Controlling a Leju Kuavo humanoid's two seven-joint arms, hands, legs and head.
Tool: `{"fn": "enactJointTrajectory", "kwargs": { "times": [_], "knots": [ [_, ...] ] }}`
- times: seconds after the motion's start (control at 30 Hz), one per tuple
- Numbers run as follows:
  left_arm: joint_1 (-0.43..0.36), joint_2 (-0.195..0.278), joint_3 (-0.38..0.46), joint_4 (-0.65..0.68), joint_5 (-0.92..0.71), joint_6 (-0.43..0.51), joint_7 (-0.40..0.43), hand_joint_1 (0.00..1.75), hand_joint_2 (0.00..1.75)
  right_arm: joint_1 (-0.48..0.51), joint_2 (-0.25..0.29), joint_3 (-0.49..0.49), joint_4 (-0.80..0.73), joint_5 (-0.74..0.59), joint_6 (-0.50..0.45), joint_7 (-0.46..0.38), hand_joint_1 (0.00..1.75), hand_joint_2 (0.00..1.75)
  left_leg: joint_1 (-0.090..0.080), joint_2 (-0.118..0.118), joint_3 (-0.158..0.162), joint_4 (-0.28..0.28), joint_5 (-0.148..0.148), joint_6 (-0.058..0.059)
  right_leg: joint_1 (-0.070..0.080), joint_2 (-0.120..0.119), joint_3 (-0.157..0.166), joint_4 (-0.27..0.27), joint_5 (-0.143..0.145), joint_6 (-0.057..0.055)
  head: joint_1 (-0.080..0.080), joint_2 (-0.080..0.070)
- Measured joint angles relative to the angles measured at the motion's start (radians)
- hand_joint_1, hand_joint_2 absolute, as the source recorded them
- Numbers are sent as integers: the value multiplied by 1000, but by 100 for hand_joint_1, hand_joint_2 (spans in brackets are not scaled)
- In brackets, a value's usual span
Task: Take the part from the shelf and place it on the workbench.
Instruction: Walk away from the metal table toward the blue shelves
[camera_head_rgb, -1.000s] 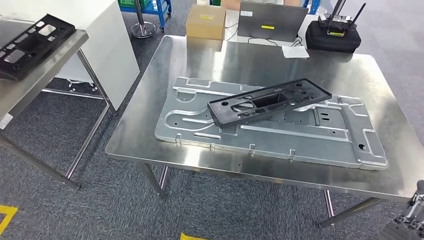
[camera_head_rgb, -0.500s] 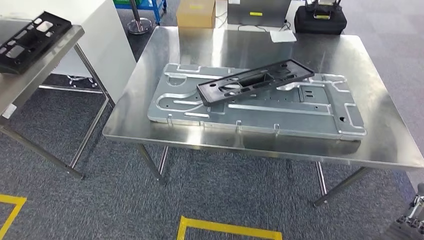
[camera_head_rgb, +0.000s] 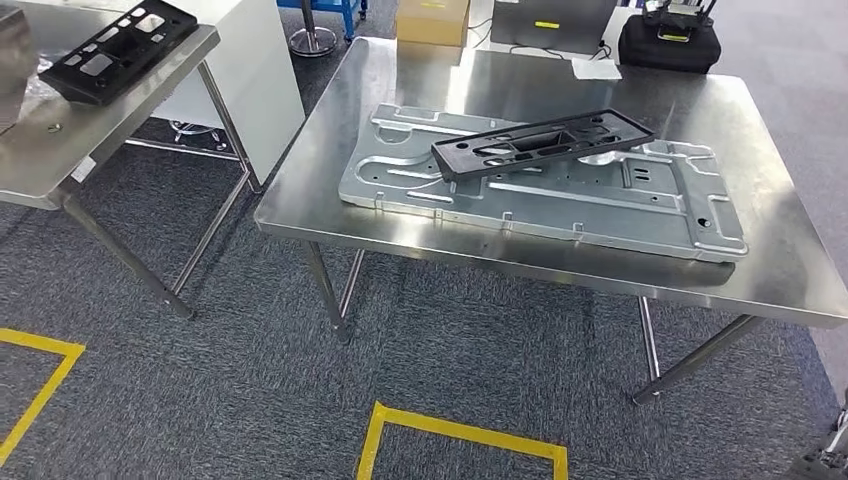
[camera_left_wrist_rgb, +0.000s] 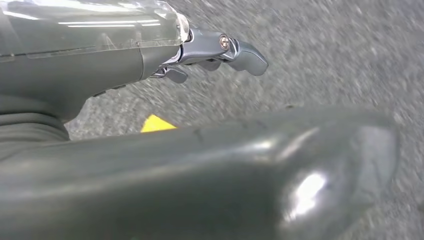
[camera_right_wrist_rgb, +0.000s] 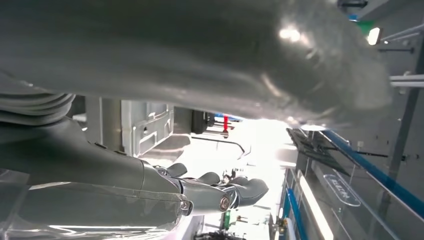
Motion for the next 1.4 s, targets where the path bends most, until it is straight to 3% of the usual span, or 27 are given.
{"fn": "enactJointTrajectory", "kwargs": {
  "times": [0.03, 0.07, 0.1, 0.13, 0.2, 0.27, 0.33, 0.4, 0.43, 0.53, 0.57, 0.6, 0.63, 0.7, 0.77, 0.8, 0.87, 0.9, 0.93, 1.03, 1.1, 1.13, 1.17, 1.23, 1.27, 1.33, 1.4],
  "knots": [
    [0, 0, 1, -1, -2, -1, 0, 0, 0, 0, 0, -1, 3, 7, -5, 3, 0, 0, -1, -6, -18, 1, 14, 2, 0, 5, -11, 62, -46, 0, 1, 0],
    [0, 0, 3, -1, -3, -1, -1, 0, 0, 0, 0, -2, 6, 13, -10, 6, 0, 0, -2, -12, -36, 3, 28, 2, 1, 7, -13, 114, -67, 0, 1, 0],
    [1, -1, 4, -1, -4, -1, -1, 0, 0, 0, 0, -2, 9, 16, -13, 8, 0, 0, -2, -19, -54, 6, 40, 0, 1, 8, -4, 142, -62, -1, 1, 0],
    [1, -1, 6, -1, -5, -1, -1, 0, 0, 0, 0, -2, 11, 19, -16, 9, 0, 0, -2, -28, -73, 10, 53, -2, 1, 10, 20, 139, -37, -4, 1, 0],
    [0, -5, 8, -1, -6, -2, -1, 0, 0, 1, 0, -2, 17, 24, -22, 10, 0, 0, -2, -46, -108, 20, 75, -9, 2, 36, 119, 33, 12, -14, 1, 0],
    [-2, -9, 8, -2, -7, -3, -1, 0, 0, 1, 0, -2, 20, 33, -26, 15, 0, 0, -4, -65, -132, 27, 97, -18, 3, 71, 223, -116, 1, -24, 0, 0],
    [-2, -11, 9, -4, -10, -3, -2, 0, 0, 1, 0, -2, 24, 41, -27, 24, 0, 0, -5, -84, -144, 25, 121, -30, 7, 76, 253, -179, -16, -29, 0, 0],
    [3, -10, 13, -7, -14, -3, -2, 0, 0, 0, 1, -2, 30, 48, -28, 36, 0, 0, -3, -91, -156, 26, 128, -42, 3, 53, 237, -183, 1, -40, 0, 0],
    [6, -11, 15, -8, -16, -4, -2, 0, 0, 0, 2, -2, 33, 51, -28, 42, 0, 0, -1, -80, -167, 45, 103, -46, 1, 40, 227, -185, 13, -48, -1, 0],
    [5, -12, 21, -9, -17, -5, -1, 0, 0, 1, 6, -4, 42, 54, -28, 48, 0, 0, 6, -31, -211, 207, -48, -60, 5, -1, 186, -182, 44, -59, -7, 0],
    [3, -12, 23, -9, -17, -5, -1, 0, 0, 1, 6, -6, 46, 54, -28, 49, 0, 0, 8, -24, -219, 270, -75, -65, 7, -15, 170, -179, 54, -58, -7, 0],
    [2, -12, 23, -9, -17, -5, -1, 0, 0, 1, 7, -9, 49, 54, -28, 49, 0, 0, 10, -21, -216, 314, -76, -69, 8, -29, 154, -175, 63, -57, -7, 0],
    [2, -12, 24, -9, -17, -5, -1, 0, 0, 0, 7, -11, 53, 55, -28, 50, 0, 0, 12, -18, -200, 329, -56, -72, 9, -42, 136, -169, 72, -56, -7, 0],
    [2, -12, 25, -9, -18, -6, -1, 0, 0, 0, 7, -15, 58, 56, -27, 58, 0, 0, 12, -1, -114, 254, -4, -69, 11, -66, 103, -154, 86, -52, -7, 0],
    [-3, -12, 25, -11, -22, -6, -2, 0, 0, 0, 7, -18, 64, 53, -21, 76, 0, 0, 4, 37, 5, 93, -23, -57, 13, -87, 84, -141, 98, -44, -7, 0],
    [-5, -12, 25, -13, -24, -6, -3, 0, 0, -2, 7, -20, 70, 50, -13, 87, 0, 0, -1, 51, 43, 32, -44, -49, 13, -98, 80, -139, 103, -38, -7, 0],
    [-5, -12, 27, -16, -31, -7, -3, 0, 0, -10, 8, -26, 93, 45, 4, 115, 0, 0, -8, 47, 59, -17, -57, -29, 11, -120, 80, -141, 114, -26, -7, 0],
    [-2, -13, 29, -17, -34, -7, -4, 0, 0, -15, 8, -32, 114, 44, 10, 132, 0, 0, -7, 39, 54, -22, -48, -22, 9, -116, 79, -139, 115, -19, -8, 0],
    [1, -14, 31, -18, -37, -9, -3, 0, 0, -19, 8, -40, 138, 44, 13, 148, 0, 0, -5, 31, 47, -26, -37, -13, 6, -95, 73, -125, 100, -13, -8, 0],
    [0, -16, 33, -19, -50, -14, -2, 0, 0, -36, 8, -88, 252, 80, -2, 190, 0, 0, 0, 3, 16, -31, -3, 3, -1, -6, 19, 27, -18, 1, -6, 0],
    [1, -17, 34, -19, -60, -16, 2, 0, 0, -62, 8, -140, 370, 146, -22, 214, 0, 0, 0, -20, -7, -26, 13, 2, -2, 8, 0, 115, -65, 5, -6, 0],
    [2, -19, 35, -19, -65, -15, 5, 0, 0, -77, 8, -170, 436, 190, -33, 221, 0, 0, 0, -32, -17, -22, 20, 0, -3, 10, 16, 108, -59, 6, -6, 0],
    [2, -21, 35, -19, -71, -14, 8, 0, 0, -94, 8, -204, 505, 241, -40, 223, 0, 0, 1, -46, -27, -15, 24, -3, -4, 14, 53, 61, -35, 6, -6, 0],
    [2, -25, 37, -19, -84, -11, 13, 0, 0, -140, 8, -281, 653, 362, -42, 215, 0, 0, 2, -70, -48, 4, 29, -11, -9, 50, 142, -80, 9, 5, -6, 0],
    [1, -26, 39, -19, -91, -8, 15, 0, 0, -169, 8, -330, 734, 427, -36, 209, 0, 0, 1, -79, -58, 14, 31, -16, -11, 67, 168, -129, 19, 2, -7, 0],
    [0, -29, 41, -19, -102, -3, 17, 0, 0, -223, 9, -436, 890, 535, -26, 204, 0, 0, 0, -97, -73, 24, 36, -28, -8, 76, 177, -156, 17, -9, -9, 0],
    [4, -31, 45, -19, -109, 0, 20, 0, 0, -270, 11, -534, 1021, 603, -18, 216, 0, 0, 4, -104, -81, 28, 40, -40, -7, 53, 175, -157, 25, -25, -9, 0]
  ]
}}
